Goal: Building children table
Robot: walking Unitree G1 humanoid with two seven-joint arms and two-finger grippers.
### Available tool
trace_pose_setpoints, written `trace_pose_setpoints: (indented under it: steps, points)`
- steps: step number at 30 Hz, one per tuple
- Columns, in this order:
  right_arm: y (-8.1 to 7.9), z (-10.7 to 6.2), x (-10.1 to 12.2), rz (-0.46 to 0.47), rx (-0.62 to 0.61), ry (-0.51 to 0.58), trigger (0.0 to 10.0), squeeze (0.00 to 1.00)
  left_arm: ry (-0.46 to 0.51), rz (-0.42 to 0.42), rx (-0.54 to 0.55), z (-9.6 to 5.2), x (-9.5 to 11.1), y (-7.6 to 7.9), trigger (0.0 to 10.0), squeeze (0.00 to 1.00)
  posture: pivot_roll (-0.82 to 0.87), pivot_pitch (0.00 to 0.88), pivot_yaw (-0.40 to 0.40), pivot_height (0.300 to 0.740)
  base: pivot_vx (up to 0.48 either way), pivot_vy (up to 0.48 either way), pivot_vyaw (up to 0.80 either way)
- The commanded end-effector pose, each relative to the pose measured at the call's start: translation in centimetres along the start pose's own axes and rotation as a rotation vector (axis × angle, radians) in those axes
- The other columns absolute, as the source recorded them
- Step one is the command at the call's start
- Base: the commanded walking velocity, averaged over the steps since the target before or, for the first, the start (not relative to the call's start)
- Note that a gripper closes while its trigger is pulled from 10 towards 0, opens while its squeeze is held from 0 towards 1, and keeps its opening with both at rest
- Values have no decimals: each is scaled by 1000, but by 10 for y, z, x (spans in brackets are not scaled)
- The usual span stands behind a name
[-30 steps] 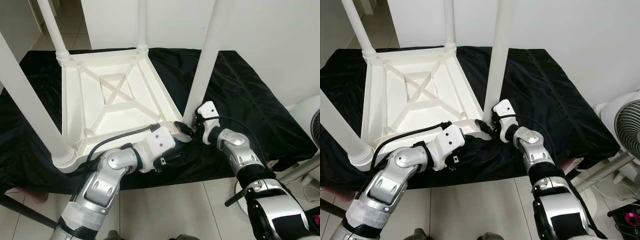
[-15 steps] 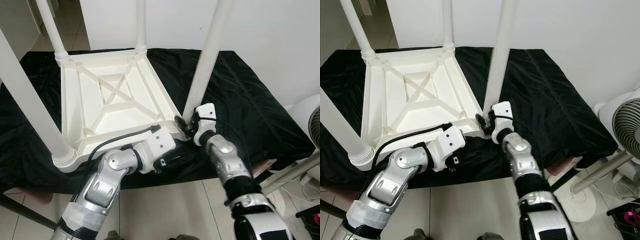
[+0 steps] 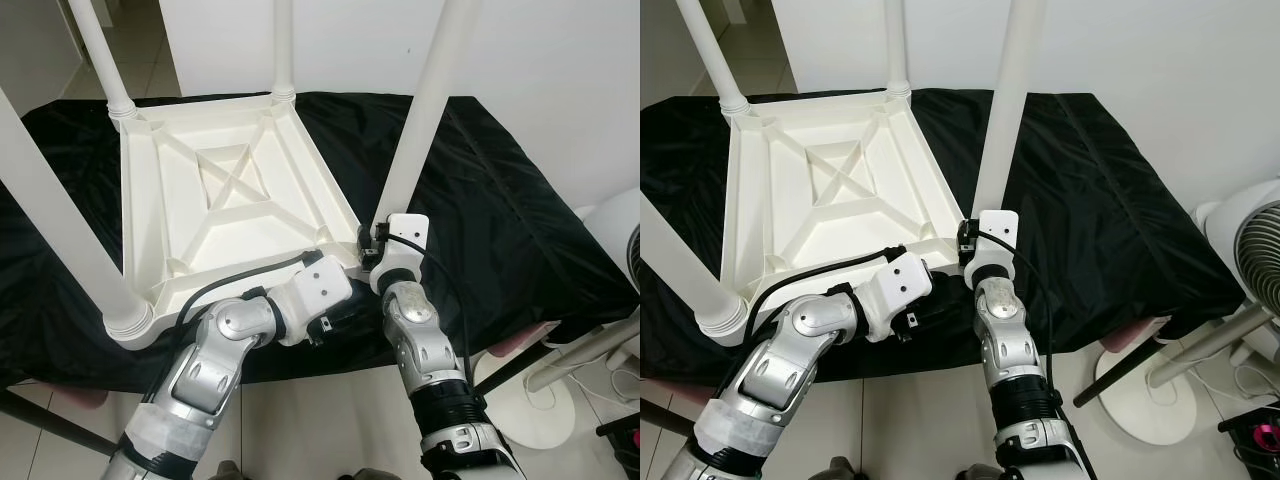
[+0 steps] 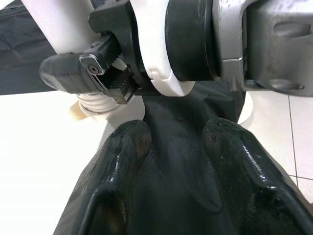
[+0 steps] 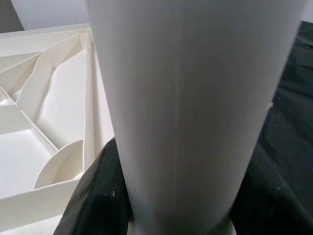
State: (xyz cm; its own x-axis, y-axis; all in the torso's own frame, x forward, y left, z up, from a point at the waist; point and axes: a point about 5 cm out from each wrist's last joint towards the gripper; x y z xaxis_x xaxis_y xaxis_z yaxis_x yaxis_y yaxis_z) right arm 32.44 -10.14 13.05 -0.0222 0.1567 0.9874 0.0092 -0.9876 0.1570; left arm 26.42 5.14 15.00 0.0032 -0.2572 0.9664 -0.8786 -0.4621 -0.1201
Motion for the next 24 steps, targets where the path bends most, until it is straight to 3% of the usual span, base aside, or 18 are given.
trace_pose_setpoints:
  steps: [1,3,4,12,15,19,20,21,22,24]
  points:
    - [6,-4,-10,14,-15,-54,10000,0,28,10,119,2,2,-8,10000,0,-116,6,0,740,0,0,0]
    - [6,-5,-9,21,-11,-52,10000,0,29,10,121,2,2,-8,10000,0,-116,6,0,740,0,0,0]
    - [6,-6,-6,32,-1,-34,10000,1000,33,9,123,3,3,-8,10000,0,-121,1,0,740,0,0,0]
    - [12,-10,1,47,18,15,10000,1000,38,6,132,3,4,-12,10000,0,-124,0,-3,740,0,0,0]
    - [24,-13,0,20,71,42,10000,1000,52,2,147,-4,6,-22,10000,0,-120,0,-10,740,0,0,0]
    - [24,-13,0,20,71,42,10000,1000,52,2,147,-4,6,-22,10000,0,-120,0,-10,740,0,0,0]
    - [33,-14,0,-9,137,67,10000,0,58,-5,148,-10,7,-26,10000,0,-117,0,-14,740,0,0,0]
    - [33,-14,0,-9,137,67,10000,0,58,-5,148,-10,7,-26,10000,0,-117,0,-14,740,0,0,0]
    - [51,-14,1,-119,353,136,10000,0,59,-26,120,-21,5,-28,10000,0,-116,0,-9,740,0,0,0]
    - [56,-14,1,-153,416,152,10000,0,56,-30,106,-24,4,-28,10000,0,-116,0,-7,740,0,0,0]
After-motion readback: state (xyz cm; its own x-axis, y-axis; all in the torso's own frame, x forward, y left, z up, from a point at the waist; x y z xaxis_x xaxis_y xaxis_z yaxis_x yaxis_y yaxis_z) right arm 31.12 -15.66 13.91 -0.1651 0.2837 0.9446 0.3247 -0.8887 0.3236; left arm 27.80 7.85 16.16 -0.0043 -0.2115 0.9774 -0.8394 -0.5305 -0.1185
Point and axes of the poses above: a point about 5 cm out from each wrist's last joint towards the gripper, its own z axis pointing out of the wrist towards the gripper, its own x axis along the axis of the wrist's last joint, y = z × x, and after that the axes turned 13 degrees about -z, right-handed
